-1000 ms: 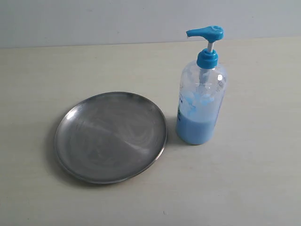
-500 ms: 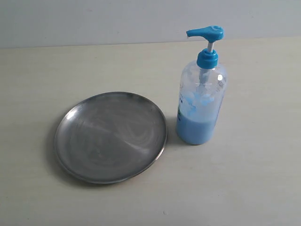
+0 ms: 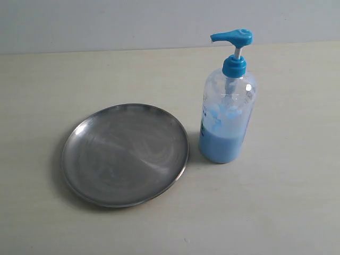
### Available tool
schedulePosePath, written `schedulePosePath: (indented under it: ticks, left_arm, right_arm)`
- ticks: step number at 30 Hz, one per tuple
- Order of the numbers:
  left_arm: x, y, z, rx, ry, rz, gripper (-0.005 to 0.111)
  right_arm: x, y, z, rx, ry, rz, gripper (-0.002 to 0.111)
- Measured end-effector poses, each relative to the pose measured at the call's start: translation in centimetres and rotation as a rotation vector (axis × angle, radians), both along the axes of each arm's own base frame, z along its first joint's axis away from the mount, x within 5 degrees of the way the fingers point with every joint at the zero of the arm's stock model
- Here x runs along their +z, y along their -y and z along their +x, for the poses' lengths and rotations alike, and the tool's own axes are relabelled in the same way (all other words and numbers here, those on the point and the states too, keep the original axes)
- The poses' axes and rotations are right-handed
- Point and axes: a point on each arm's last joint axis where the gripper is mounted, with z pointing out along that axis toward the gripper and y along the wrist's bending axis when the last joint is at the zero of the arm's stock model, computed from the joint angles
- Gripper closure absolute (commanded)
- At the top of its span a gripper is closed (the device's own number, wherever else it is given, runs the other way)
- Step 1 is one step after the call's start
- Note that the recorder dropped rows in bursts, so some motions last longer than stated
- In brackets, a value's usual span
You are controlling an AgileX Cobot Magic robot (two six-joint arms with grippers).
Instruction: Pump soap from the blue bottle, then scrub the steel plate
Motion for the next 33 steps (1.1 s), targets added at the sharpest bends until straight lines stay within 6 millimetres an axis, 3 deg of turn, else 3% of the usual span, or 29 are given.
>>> schedulePosePath:
  ticks: [5,15,25,33]
  left_arm:
    - [0.0,0.0,0.0,0.000,0.000,0.000,0.107]
    - [0.0,0.0,0.0,0.000,0.000,0.000,0.107]
    - [0.0,0.0,0.0,0.000,0.000,0.000,0.107]
    - [0.0,0.0,0.0,0.000,0.000,0.000,0.107]
  right_arm:
    - [4.1,-0.1,1.2,0.000,0.013,0.001,0.108]
    - [8.9,-0.4,3.9,0.000,0.016,0.002,0.108]
    - [12.6,-0.8,7.4,0.000,0.003,0.000,0.108]
    - [14.2,-1.1,10.7,0.000,-0.027,-0.003,0.108]
